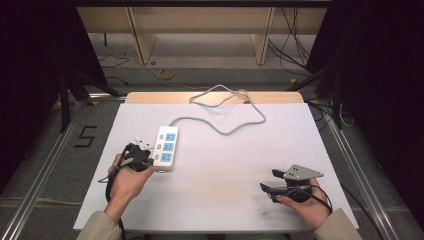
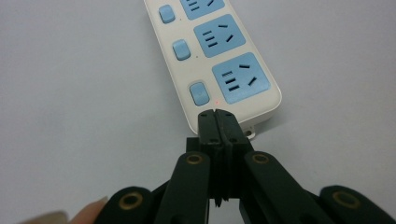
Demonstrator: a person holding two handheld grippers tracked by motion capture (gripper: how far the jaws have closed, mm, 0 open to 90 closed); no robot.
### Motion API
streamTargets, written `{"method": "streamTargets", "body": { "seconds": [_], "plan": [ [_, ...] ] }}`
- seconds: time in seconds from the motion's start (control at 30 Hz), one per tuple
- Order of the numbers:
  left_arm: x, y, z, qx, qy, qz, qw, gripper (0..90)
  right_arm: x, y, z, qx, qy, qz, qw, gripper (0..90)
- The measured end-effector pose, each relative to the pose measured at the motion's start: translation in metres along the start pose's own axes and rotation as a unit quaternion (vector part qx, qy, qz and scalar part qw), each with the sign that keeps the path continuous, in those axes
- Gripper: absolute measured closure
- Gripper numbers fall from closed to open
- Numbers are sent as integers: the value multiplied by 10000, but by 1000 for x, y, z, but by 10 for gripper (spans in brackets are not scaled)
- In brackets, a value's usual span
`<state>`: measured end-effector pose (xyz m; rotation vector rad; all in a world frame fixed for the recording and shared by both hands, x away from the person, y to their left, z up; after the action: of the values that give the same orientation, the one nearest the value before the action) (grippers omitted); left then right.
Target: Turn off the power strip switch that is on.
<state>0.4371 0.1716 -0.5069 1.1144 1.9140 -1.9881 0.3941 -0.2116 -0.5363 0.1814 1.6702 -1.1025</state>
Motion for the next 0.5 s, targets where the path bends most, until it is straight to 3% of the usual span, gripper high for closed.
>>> {"method": "streamTargets", "body": {
  "seconds": [0.5],
  "plan": [
    [-4, 2, -5, -46, -30, -49, 10000, 899, 0, 0, 0, 3, 10, 5, 10000, 319]
  ]
}}
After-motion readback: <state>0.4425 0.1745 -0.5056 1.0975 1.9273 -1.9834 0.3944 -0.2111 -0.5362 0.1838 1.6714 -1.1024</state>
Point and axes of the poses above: each handheld gripper's, and its own axes: y roughly forward along the jaws, x roughly out of its underside, z roughly to its right, the point moved 10 cm from there along y, roughly forward along the jaws, and after that the axes turned 2 degrees about x, right-handed, at the moved point
